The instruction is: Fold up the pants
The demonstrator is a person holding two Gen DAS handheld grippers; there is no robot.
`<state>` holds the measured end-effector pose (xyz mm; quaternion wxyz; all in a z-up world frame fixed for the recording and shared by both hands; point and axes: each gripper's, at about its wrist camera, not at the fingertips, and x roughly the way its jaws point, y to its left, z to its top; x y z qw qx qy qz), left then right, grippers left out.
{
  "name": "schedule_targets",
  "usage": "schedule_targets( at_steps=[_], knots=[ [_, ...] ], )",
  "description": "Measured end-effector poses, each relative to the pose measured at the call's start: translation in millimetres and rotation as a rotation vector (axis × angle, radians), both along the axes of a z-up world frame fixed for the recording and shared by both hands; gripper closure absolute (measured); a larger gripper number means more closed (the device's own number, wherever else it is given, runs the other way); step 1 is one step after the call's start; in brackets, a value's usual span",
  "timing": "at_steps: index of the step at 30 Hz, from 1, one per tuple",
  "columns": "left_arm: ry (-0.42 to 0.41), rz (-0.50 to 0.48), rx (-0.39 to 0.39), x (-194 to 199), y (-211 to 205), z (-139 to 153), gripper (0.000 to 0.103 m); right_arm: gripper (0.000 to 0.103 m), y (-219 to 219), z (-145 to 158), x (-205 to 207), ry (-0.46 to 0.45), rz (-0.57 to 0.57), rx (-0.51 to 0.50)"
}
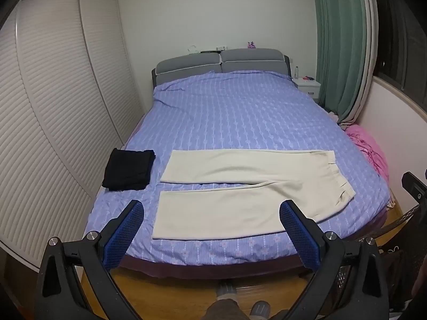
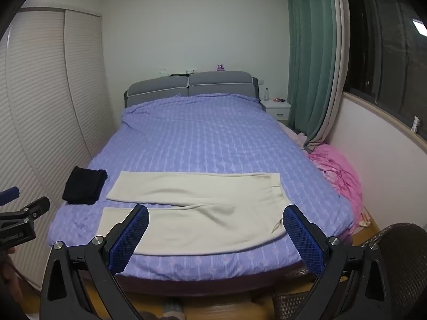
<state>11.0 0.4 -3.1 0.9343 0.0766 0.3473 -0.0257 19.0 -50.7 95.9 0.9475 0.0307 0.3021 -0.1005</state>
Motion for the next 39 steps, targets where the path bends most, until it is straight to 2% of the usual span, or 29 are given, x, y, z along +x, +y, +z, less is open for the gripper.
schedule_targets(
  at_steps=[39],
  knots=[
    [0.008, 0.002, -0.007, 14, -13, -2, 0.000, 0.001, -1, -2, 10, 0.016, -0.005, 0.009]
  ],
)
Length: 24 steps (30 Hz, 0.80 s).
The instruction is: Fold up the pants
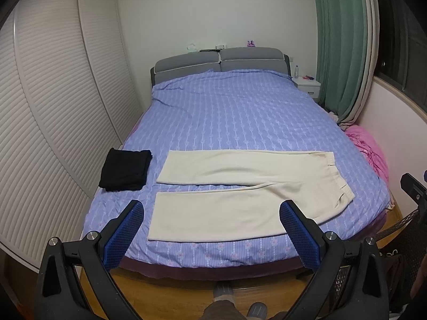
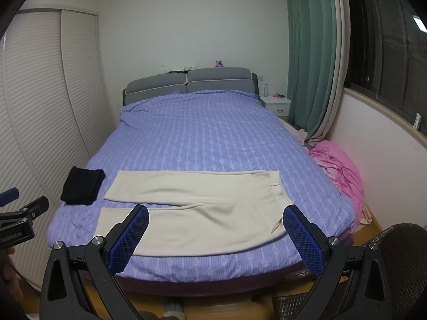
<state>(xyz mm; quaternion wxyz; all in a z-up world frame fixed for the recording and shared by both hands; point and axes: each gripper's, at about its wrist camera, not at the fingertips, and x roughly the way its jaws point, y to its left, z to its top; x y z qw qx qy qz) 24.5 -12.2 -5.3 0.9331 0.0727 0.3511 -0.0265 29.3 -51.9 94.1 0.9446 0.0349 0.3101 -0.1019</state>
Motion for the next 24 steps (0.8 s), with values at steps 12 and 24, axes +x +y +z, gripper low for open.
schedule_targets(
  at_steps=[12, 24],
  knots=[
    [-0.014, -0.013, 0.003, -2.8, -2.1, 2.0, 0.000, 0.001, -4.6, -0.2, -1.8, -0.008, -0.008, 0.006],
    [-0.025, -0.015, 0.002, -1.2, -2.3, 3.5, 0.000, 0.001, -2.3, 1.0, 1.9, -0.012, -0.011, 0.005]
  ],
)
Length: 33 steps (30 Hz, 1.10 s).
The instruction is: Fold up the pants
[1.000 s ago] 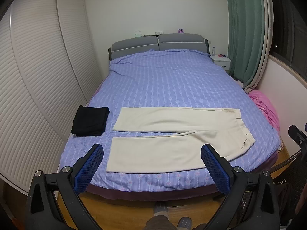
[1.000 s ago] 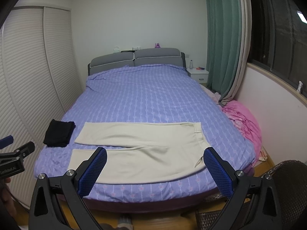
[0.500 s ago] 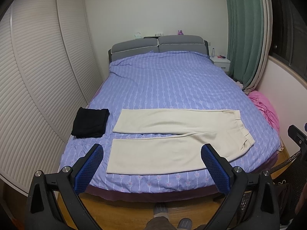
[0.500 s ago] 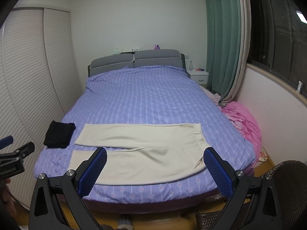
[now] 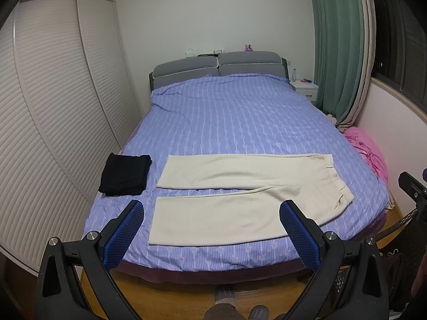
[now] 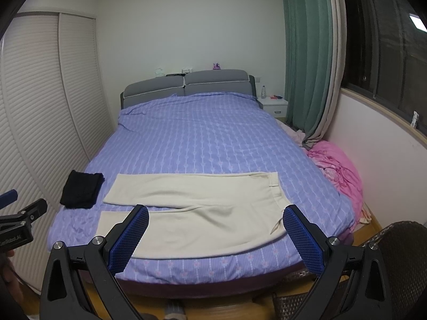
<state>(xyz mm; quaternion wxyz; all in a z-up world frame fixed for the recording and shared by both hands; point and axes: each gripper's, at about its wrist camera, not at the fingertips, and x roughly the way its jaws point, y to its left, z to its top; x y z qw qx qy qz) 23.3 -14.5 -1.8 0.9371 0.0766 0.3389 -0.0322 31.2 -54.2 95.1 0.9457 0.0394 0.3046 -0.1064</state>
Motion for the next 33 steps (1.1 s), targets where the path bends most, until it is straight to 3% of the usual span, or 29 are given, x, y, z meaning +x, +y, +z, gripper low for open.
schedule_targets(
  at_steps=[33],
  knots=[
    [-0.010, -0.011, 0.010, 3, -16, 4, 0.000, 0.001, -15, 1, 1, -0.007, -0.015, -0.001]
  ],
)
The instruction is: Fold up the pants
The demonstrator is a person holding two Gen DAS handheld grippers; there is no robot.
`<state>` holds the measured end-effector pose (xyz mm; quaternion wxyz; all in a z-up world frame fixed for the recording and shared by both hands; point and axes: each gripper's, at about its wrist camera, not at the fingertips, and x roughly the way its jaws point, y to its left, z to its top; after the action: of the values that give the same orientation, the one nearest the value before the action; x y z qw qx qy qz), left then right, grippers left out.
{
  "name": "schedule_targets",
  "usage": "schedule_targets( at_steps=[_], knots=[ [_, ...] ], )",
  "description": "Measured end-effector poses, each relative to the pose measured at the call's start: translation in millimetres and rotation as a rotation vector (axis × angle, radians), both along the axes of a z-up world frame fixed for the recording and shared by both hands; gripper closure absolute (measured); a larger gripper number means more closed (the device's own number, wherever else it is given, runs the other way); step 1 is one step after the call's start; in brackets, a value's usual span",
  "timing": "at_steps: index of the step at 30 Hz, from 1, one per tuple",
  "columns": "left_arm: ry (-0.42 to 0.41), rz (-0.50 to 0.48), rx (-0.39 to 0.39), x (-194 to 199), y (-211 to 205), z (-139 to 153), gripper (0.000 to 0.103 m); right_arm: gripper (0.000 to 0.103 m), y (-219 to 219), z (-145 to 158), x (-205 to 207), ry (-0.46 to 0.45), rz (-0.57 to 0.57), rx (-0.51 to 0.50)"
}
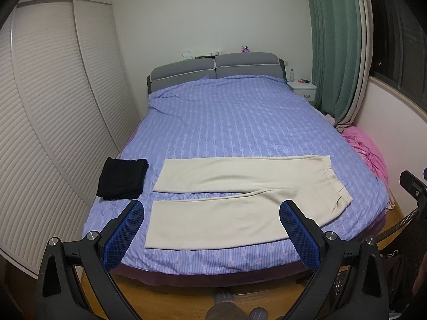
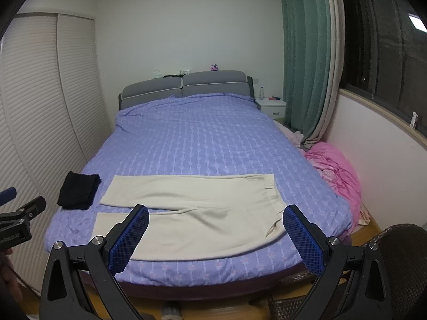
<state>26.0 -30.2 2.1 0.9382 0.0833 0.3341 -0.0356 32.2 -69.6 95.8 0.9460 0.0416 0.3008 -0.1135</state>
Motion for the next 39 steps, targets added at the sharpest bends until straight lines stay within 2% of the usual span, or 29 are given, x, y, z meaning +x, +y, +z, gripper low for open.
schedule_targets(
  at_steps=[12, 21, 29, 34, 39],
  knots=[
    [-0.020, -0.026, 0.008, 23, -19, 9, 0.000, 0.001, -10, 8, 8, -0.023, -0.017, 0.005],
    [-0.037, -0.076, 0.006, 68, -45, 19, 0.000, 0.001, -30, 17, 38, -0.052, -0.051, 0.005],
    [-0.025, -0.202, 0.037, 143, -102, -1, 0.000, 0.001, -64, 14, 85, -0.049, -0.120, -0.020],
    [0.007, -0.304, 0.042, 199, -143, -22, 0.000, 0.001, -98, -2, 128, 0.001, -0.138, -0.035],
    [0.021, -0.423, 0.081, 265, -196, -52, 0.000, 0.001, -135, -23, 180, 0.049, -0.160, -0.069]
  ],
)
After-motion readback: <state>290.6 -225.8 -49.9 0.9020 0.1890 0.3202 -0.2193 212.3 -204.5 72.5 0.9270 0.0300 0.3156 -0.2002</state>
